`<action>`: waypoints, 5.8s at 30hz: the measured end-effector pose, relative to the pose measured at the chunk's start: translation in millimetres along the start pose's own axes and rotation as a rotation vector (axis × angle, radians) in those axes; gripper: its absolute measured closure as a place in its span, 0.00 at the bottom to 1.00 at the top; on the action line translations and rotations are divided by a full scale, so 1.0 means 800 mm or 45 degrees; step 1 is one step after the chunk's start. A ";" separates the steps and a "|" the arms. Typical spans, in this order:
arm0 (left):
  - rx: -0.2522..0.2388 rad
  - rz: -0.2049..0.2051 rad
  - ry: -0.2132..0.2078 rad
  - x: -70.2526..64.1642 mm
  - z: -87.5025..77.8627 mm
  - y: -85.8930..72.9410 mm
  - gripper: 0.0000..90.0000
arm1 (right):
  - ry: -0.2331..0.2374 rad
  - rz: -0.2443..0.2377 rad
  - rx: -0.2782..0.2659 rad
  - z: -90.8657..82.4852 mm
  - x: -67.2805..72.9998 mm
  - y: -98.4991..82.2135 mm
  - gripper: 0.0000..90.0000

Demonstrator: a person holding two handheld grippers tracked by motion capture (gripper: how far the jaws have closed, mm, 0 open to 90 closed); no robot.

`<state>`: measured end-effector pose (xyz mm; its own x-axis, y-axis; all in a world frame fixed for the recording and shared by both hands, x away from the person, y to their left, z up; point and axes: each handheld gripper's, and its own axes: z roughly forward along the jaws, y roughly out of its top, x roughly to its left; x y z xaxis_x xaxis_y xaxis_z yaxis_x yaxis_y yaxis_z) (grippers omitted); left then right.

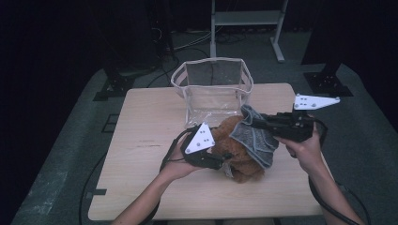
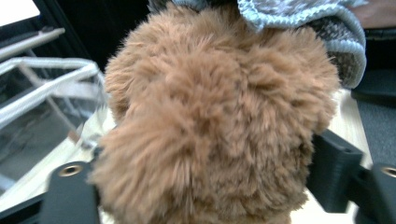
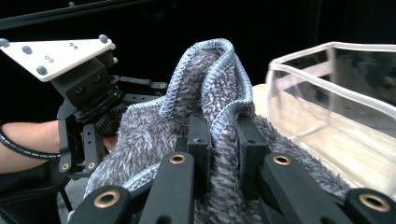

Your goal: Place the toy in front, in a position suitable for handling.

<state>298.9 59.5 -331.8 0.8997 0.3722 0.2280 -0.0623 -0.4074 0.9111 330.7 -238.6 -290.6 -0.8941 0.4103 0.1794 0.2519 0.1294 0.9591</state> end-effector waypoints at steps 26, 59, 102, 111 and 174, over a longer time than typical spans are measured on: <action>0.031 -0.296 0.077 0.027 -0.064 -0.125 0.36 | 0.052 -0.119 0.340 0.167 0.023 -0.032 0.87; 0.082 -0.183 0.014 0.020 -0.045 -0.127 0.17 | -0.096 0.149 0.370 0.090 -0.043 -0.117 0.87; 0.065 -0.137 0.010 0.034 -0.062 -0.125 0.20 | -0.115 0.044 0.303 0.093 -0.012 -0.123 0.87; 0.113 -0.083 -0.110 0.018 -0.024 -0.095 0.17 | -0.091 0.162 0.186 0.050 -0.031 -0.118 0.87; -0.005 -0.209 -0.262 0.013 0.062 -0.027 0.64 | 0.011 0.145 -0.009 -0.021 -0.020 -0.076 0.87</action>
<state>331.2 30.8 -365.8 0.9668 0.2554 0.0028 0.0904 -0.3522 0.9316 323.3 -268.4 -347.9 -0.8631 0.4142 0.2891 0.3493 0.0760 0.9339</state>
